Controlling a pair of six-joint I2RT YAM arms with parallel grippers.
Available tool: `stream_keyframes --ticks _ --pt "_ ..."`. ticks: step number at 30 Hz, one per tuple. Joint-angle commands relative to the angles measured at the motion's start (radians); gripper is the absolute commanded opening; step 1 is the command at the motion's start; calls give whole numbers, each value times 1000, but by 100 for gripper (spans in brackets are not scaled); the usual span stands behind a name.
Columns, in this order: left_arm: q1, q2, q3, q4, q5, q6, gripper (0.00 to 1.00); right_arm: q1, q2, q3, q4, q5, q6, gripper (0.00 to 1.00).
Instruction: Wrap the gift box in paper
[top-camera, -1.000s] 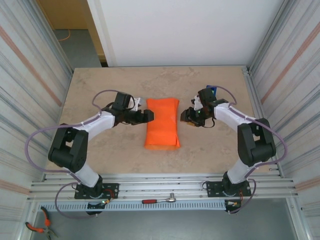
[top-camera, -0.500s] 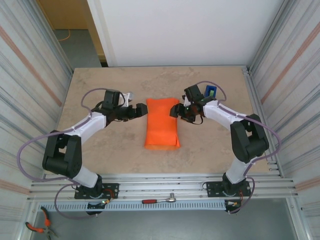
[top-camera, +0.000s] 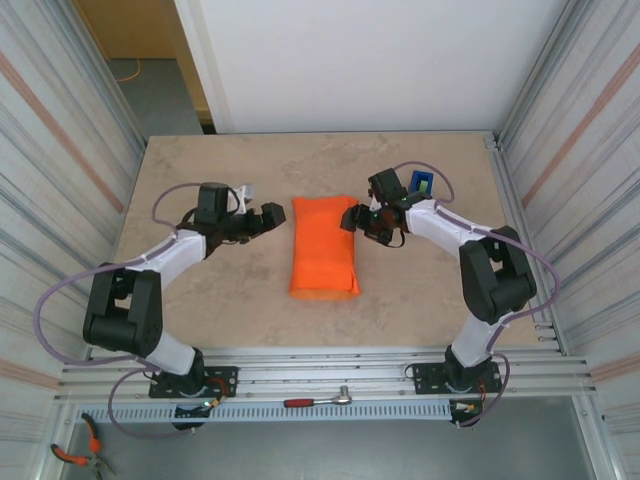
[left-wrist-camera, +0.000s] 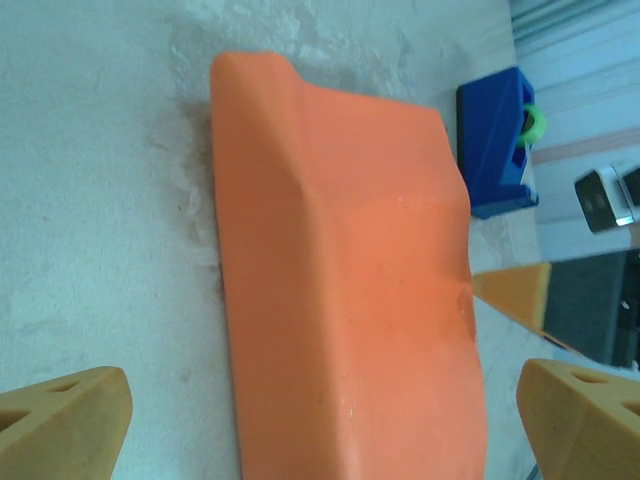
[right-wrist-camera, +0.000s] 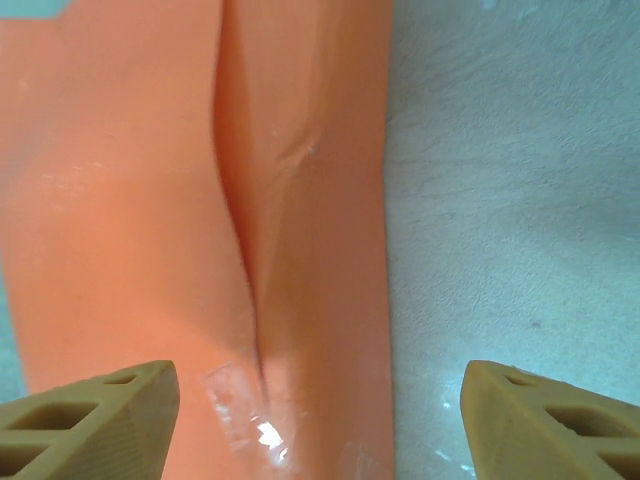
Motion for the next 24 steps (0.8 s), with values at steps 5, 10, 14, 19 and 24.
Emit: stream_keyframes --ticks 5,10,14,19,24 --pt "0 161 107 97 141 -73 99 -34 19 23 50 14 139 81" --pt "-47 258 231 16 112 -41 99 -51 118 114 34 -12 179 82" --pt "-92 331 313 -7 95 -34 87 -57 197 197 34 -62 191 79" --pt "-133 402 384 6 93 -48 64 -52 291 304 63 -158 215 63" --pt "-145 422 418 7 82 -49 66 -54 324 346 77 -200 236 56"
